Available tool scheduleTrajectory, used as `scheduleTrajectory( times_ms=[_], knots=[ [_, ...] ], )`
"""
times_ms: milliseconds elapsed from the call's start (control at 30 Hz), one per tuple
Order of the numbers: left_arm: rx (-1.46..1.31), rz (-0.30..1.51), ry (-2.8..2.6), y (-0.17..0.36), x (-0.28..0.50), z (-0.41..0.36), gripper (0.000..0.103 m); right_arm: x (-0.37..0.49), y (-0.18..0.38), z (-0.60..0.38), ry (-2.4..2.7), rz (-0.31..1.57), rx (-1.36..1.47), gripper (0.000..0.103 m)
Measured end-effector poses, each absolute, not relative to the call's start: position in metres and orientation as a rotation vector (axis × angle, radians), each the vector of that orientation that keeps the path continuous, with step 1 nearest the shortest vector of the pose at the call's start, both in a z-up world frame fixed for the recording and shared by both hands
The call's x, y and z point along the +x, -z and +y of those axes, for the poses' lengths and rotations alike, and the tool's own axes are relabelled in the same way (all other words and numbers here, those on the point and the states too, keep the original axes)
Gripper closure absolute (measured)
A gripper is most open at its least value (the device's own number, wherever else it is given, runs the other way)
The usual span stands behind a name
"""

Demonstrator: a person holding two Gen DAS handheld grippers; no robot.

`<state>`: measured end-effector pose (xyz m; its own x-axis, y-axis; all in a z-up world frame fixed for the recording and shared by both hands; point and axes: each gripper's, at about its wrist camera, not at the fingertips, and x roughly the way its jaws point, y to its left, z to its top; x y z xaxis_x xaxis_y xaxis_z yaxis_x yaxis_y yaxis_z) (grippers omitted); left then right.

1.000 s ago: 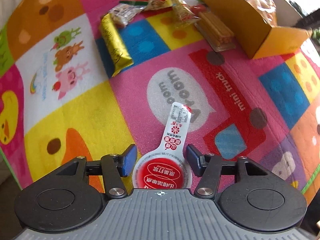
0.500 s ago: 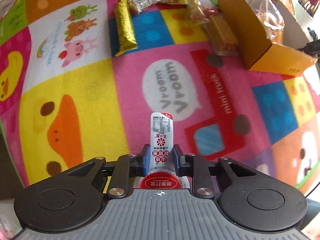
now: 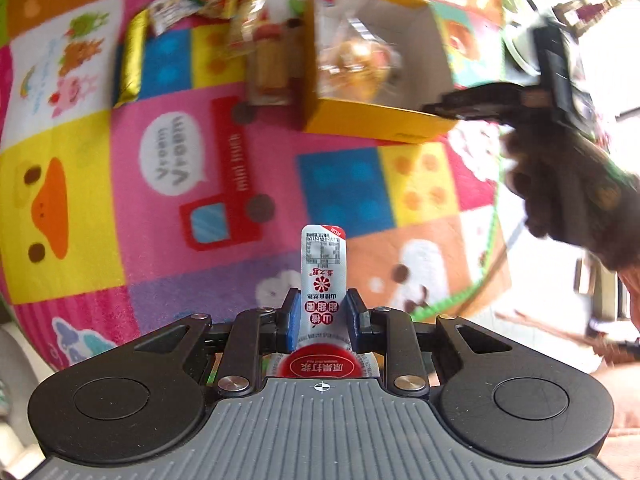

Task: Organize objects
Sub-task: 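Carry the red-lidded snack over the box and release it inside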

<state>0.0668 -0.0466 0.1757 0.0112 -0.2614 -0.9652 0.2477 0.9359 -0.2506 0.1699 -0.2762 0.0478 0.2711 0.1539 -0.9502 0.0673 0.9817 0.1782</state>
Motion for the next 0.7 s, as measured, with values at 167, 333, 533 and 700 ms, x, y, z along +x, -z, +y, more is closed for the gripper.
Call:
scheduleTrajectory(
  times_ms=[167, 333, 533, 700],
  knots=[
    [0.169, 1.480, 0.420, -0.213, 0.067, -0.088, 0.077, 0.172, -0.045, -0.290, -0.036, 1.324, 0.291, 0.090],
    [0.247, 1.424, 0.412, -0.227, 0.085, -0.115, 0.077, 0.181, -0.051, -0.299, -0.043, 1.293, 0.308, 0.090],
    [0.286, 1.383, 0.433, -0.237, 0.115, -0.150, 0.077, 0.195, -0.062, -0.311, -0.064, 1.262, 0.336, 0.090],
    [0.309, 1.331, 0.451, -0.253, 0.140, -0.170, 0.077, 0.196, -0.061, -0.313, -0.064, 1.264, 0.357, 0.090]
  ],
)
